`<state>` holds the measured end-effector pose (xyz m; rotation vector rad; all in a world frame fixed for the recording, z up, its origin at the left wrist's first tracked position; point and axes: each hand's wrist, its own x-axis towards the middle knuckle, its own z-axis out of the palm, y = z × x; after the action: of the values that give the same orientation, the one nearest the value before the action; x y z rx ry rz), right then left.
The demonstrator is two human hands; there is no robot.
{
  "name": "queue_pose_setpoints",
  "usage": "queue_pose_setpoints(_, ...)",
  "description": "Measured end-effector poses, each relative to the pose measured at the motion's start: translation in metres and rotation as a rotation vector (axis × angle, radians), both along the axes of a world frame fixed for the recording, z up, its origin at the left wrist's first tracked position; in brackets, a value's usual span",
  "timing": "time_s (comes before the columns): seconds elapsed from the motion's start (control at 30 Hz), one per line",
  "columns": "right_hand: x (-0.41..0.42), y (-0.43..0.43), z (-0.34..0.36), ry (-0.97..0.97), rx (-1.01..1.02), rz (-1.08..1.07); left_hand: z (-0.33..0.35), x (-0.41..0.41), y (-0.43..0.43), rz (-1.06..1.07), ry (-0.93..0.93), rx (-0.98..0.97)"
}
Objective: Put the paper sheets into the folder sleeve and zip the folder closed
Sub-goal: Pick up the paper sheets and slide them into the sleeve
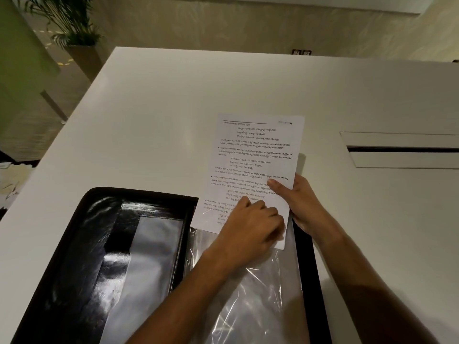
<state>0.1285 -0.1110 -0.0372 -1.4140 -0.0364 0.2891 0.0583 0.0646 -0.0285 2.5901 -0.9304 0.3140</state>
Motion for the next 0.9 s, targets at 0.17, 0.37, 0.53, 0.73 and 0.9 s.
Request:
queue_pose_setpoints(0.17,0.003,-0.005,0.002,-0.009,-0.002,-0.002,-0.003,-0.001,-0.005,-0.015,-0.046,0.027)
queue_pose_setpoints(0.37,0.003,-0.004,0.001,-0.003,-0.016,-0.001,-0.003,-0.005,-0.005,-0.064,-0.050,0.109)
queue_pose_setpoints(0.53,0.004,-0.004,0.002,0.007,-0.015,0.003,-0.006,-0.008,-0.012,0.004,-0.118,0.097)
queue_pose_setpoints(0.73,0.004,-0.007,0.006,-0.004,-0.073,0.105,-0.001,-0.008,-0.025,0.063,-0.225,0.055)
queue_pose_setpoints(0.9,0.003,-0.006,0.006,0.054,-0.044,0.213,-0.003,-0.004,-0.031,0.081,-0.240,0.067)
